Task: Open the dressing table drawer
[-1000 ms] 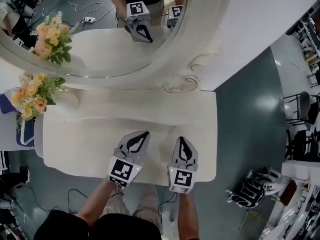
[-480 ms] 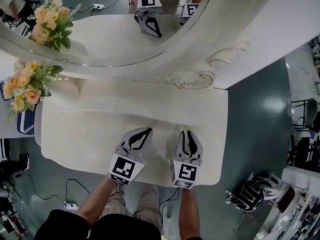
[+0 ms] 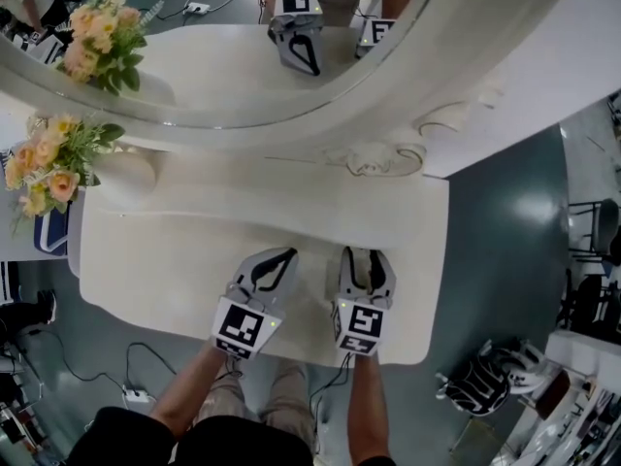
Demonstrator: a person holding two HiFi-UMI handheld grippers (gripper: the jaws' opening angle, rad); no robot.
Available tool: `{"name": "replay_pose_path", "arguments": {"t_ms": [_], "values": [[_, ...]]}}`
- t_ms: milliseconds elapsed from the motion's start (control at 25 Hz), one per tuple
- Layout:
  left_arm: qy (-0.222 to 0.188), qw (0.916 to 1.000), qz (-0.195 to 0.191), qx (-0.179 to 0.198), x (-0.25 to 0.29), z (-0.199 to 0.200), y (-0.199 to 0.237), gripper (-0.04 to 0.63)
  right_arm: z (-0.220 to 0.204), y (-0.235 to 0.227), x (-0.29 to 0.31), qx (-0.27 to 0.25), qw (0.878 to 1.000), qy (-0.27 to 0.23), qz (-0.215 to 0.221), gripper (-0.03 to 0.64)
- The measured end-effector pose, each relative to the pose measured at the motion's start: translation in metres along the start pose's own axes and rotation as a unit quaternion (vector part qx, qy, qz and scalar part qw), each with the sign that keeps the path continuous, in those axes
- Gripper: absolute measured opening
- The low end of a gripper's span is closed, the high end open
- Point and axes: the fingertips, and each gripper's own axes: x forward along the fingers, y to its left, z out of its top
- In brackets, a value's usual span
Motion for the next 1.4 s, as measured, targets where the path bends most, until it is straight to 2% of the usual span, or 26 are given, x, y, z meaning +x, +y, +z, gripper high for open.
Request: {"name": "replay_pose_path", "arguments": {"t_ms": [280, 480, 640, 800, 1080, 1400], "values": [[0.008, 1.0, 0.002, -0.005, 0.001, -0.004, 0.004, -0.001, 0.001, -0.003, 0.005, -0.01, 1.0, 0.004, -0.016, 0.097], [0.002, 1.0, -0.002, 0.005, 0.003, -0.003, 0.007, 0.0, 0.002, -0.002, 0.007, -0.013, 1.0, 0.002, -0.021, 0.094], [0.01, 0.9999, -0.004, -0.003, 0.003, -0.005, 0.005, 0.0, 0.002, -0.002, 0.006, -0.012, 1.0, 0.002, -0.022, 0.092], [0.002, 0.9999, -0.008, 0.012, 0.004, 0.0, 0.004, 0.0, 0.001, -0.002, 0.004, -0.01, 1.0, 0.002, -0.024, 0.092], [0.007, 0.9999, -0.014, 0.006, 0.003, -0.001, -0.003, 0.0, -0.004, -0.001, -0.006, -0.01, 1.0, 0.002, -0.022, 0.092], [0.0, 0.9996, -0.016, 0.021, -0.002, 0.0, -0.009, -0.001, -0.012, 0.002, -0.015, -0.009, 1.0, 0.007, -0.024, 0.092]]}}
